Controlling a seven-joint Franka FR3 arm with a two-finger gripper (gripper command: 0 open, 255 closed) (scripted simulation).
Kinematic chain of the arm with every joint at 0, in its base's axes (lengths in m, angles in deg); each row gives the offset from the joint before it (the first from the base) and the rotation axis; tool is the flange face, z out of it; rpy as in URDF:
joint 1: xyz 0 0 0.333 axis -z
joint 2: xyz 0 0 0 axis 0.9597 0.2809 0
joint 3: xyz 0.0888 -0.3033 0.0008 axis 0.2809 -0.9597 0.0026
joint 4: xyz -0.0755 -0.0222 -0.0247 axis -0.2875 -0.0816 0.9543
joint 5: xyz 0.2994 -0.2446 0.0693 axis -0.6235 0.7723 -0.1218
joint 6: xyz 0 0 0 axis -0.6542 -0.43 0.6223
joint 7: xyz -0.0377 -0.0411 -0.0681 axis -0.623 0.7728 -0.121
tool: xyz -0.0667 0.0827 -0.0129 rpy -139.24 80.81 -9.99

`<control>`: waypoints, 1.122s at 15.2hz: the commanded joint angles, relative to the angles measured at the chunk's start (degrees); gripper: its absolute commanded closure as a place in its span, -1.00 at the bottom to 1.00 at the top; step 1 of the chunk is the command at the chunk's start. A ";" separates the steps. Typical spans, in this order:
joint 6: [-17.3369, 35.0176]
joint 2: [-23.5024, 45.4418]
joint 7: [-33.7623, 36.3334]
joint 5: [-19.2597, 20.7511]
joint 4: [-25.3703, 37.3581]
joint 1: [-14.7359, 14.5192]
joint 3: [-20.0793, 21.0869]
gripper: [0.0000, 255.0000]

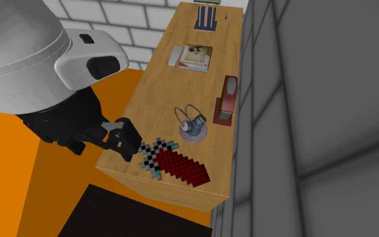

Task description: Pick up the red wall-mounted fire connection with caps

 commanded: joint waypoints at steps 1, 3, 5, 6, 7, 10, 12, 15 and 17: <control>0.00 0.00 0.00 0.00 0.00 0.00 0.00 -1.00; 4.21 2.57 -1.93 0.62 -1.34 -0.16 -0.65 -1.00; 8.42 5.48 -3.81 1.17 -2.33 -0.30 -1.26 -1.00; 10.51 7.05 -4.74 1.43 -2.70 -0.37 -1.56 -1.00; 12.59 8.70 -5.65 1.67 -2.97 -0.44 -1.84 -1.00; 18.71 14.07 -8.33 2.28 -3.25 -0.67 -2.64 -1.00; 22.65 17.94 -10.06 2.60 -2.99 -0.86 -3.13 -1.00; 28.24 24.10 -12.64 2.92 -1.94 -1.12 -3.74 -1.00; 31.70 28.38 -14.35 3.02 -0.81 -1.28 -4.05 -1.00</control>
